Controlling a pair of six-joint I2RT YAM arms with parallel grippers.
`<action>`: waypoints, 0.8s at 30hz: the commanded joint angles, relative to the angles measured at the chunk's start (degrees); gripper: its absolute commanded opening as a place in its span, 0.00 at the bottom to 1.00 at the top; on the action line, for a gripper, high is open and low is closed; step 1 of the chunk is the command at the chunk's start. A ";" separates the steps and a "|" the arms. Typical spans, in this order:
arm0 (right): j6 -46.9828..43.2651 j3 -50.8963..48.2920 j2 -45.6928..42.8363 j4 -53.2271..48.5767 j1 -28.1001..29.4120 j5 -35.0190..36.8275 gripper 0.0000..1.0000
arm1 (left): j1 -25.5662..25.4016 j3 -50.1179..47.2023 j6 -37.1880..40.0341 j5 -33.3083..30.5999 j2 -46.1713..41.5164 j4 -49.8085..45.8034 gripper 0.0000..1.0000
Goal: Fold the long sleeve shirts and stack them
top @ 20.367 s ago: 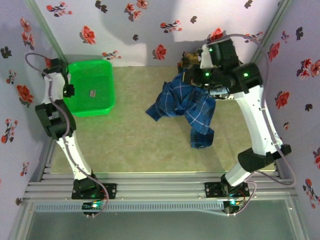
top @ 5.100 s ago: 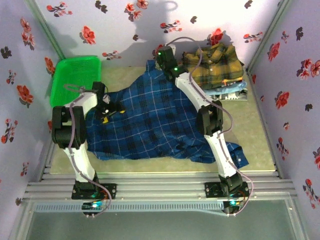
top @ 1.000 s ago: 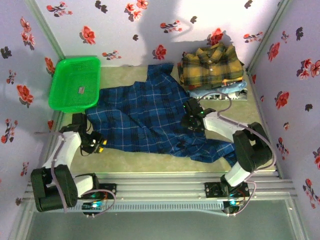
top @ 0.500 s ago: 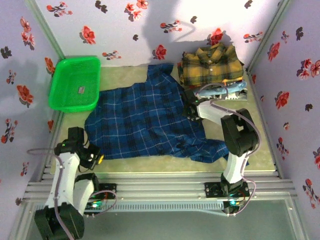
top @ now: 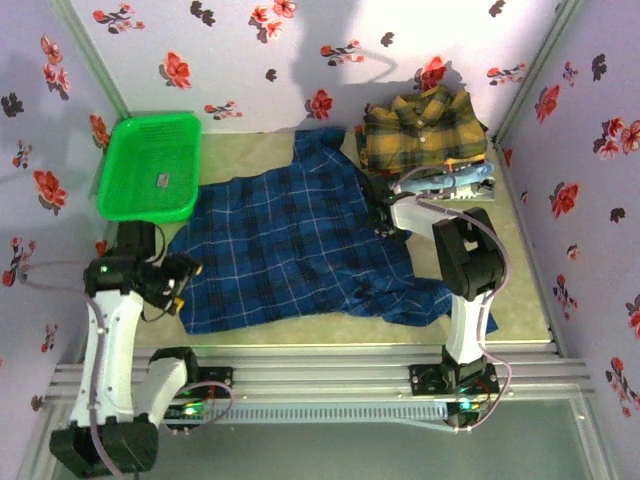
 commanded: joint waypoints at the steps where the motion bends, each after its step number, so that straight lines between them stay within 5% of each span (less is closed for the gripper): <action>1: 5.10 -4.09 1.78 -2.73 -2.69 3.35 0.57 | -5.38 3.37 3.23 -2.21 7.94 5.18 0.71; 8: 9.33 -6.93 -0.10 -1.78 -5.20 5.88 0.57 | -13.66 7.24 10.66 -2.14 30.99 20.67 0.76; 17: 5.12 -5.15 -3.66 -2.38 -6.83 1.89 0.62 | -10.56 7.34 11.36 -0.88 50.12 30.71 0.82; 24: -3.32 -11.41 -22.98 -11.66 -7.79 3.39 0.72 | -7.11 8.12 14.22 -0.55 54.47 31.69 0.85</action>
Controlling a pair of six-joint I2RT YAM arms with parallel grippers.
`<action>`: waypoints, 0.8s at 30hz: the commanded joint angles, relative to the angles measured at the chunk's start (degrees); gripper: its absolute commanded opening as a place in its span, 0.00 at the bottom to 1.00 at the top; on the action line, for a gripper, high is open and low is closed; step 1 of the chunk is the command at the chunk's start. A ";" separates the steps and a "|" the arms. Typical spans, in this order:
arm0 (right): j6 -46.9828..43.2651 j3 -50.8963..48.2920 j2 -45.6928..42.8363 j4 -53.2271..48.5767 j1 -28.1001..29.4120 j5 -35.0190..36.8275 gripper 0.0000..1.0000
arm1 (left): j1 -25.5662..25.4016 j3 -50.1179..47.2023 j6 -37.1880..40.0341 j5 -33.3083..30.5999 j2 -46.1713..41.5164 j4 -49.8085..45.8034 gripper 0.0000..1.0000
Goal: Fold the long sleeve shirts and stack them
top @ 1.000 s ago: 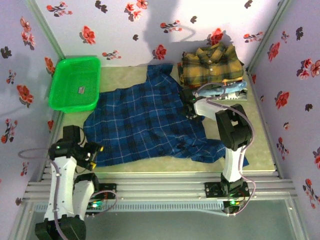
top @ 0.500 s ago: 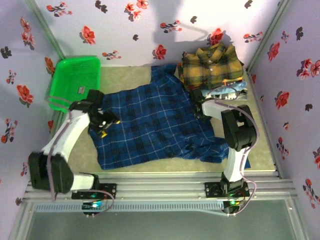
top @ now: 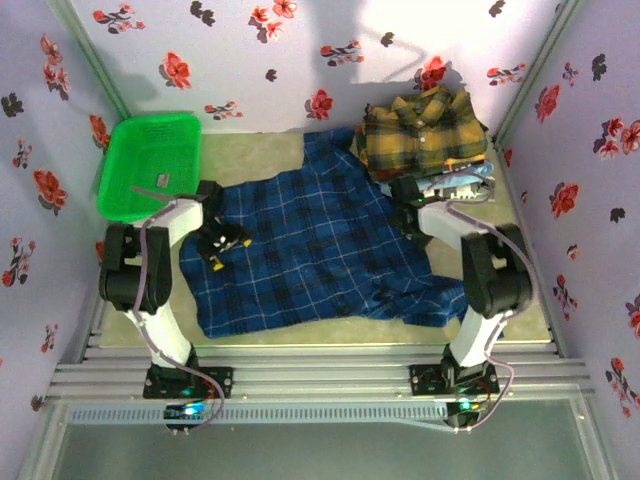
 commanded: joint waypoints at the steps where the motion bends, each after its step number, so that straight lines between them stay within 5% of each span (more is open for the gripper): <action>1: -5.35 -3.61 -10.89 -9.15 -1.58 1.39 0.73 | 2.63 0.53 3.50 -0.01 3.99 2.03 0.85; 7: -9.39 -10.85 -18.41 -10.85 -4.73 -5.97 0.73 | 3.74 4.85 7.50 1.66 7.92 3.83 0.88; 19: -15.53 -9.70 -3.99 0.04 -2.24 -16.98 0.63 | 7.35 13.40 11.71 4.39 10.50 1.83 0.89; 24: -15.34 -5.66 1.78 -0.54 -1.63 -16.15 0.29 | 8.03 11.41 11.70 4.50 9.18 2.48 0.88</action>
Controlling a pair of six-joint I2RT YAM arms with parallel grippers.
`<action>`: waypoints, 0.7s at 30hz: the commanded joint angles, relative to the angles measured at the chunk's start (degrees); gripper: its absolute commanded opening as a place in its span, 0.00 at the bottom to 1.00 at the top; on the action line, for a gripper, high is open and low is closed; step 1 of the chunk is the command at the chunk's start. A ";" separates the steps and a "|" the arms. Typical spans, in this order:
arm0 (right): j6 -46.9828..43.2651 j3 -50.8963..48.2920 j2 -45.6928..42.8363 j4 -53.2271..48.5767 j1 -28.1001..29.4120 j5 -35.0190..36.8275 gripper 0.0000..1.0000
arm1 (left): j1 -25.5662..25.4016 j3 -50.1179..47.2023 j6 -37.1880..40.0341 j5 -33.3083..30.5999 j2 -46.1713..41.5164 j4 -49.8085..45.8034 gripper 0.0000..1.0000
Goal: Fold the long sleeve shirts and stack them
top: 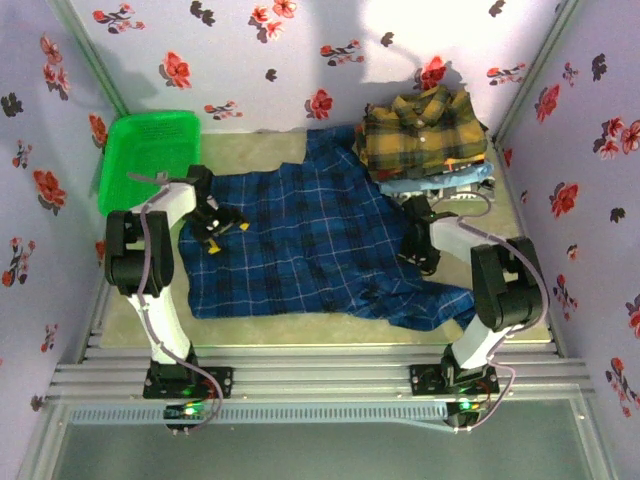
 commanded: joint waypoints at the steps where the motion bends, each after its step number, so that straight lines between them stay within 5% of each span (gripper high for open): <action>1: -0.92 3.02 3.27 4.19 0.64 -2.66 0.23 | 3.81 -0.68 2.59 -0.57 1.14 5.91 0.88; 7: -3.50 11.49 2.67 6.70 1.16 -1.00 0.04 | 5.09 -2.09 2.92 -0.30 -0.25 6.03 0.88; 14: -9.08 21.15 6.70 3.88 -0.20 0.40 0.08 | 6.72 -3.60 3.59 -0.49 -1.72 5.67 0.88; 21: -11.98 19.61 6.69 4.71 -0.45 -2.37 0.54 | 7.11 -6.02 0.70 2.62 -10.82 5.21 0.90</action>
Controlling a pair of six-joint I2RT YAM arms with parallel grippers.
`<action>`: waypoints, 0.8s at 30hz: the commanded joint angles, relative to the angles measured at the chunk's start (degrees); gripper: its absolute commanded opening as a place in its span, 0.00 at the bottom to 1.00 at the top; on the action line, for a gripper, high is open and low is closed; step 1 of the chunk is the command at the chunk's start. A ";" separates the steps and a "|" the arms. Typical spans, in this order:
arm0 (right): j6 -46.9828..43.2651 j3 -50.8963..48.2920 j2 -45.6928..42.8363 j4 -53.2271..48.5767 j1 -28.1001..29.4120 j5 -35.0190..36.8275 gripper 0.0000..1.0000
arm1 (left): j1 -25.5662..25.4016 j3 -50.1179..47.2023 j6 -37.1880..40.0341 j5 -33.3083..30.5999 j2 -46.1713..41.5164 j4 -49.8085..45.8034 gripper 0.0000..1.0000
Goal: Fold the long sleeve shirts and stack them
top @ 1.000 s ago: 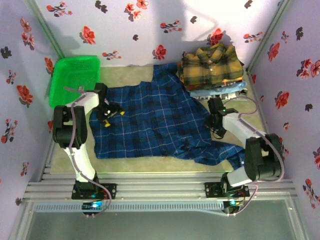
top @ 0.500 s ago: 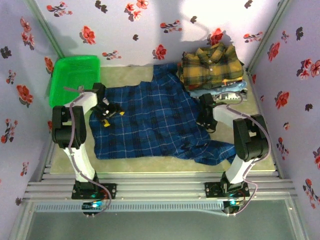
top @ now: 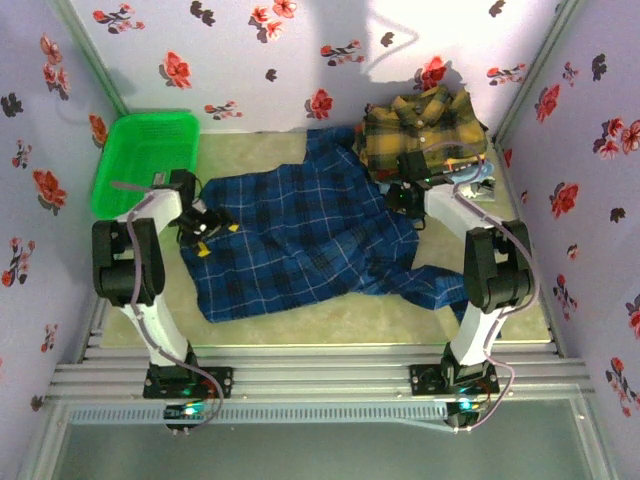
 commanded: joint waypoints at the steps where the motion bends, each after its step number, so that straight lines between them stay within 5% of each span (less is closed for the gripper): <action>1: -1.58 -1.45 -1.90 -2.02 -0.30 -0.32 0.60 | 1.77 -0.72 -3.00 0.57 -6.56 2.42 0.94; 5: 0.26 -4.87 -10.61 -10.91 -0.35 4.77 0.69 | 1.50 -2.14 -5.57 1.62 -15.62 0.22 0.97; 15: 9.10 -19.53 -30.30 -25.31 -0.39 8.69 0.72 | 1.31 -8.42 -9.88 3.80 -31.67 -5.36 1.00; 24: 18.87 -28.66 -31.05 -24.67 -9.16 9.05 0.72 | 0.76 -16.50 -8.19 4.91 -42.59 -9.97 1.00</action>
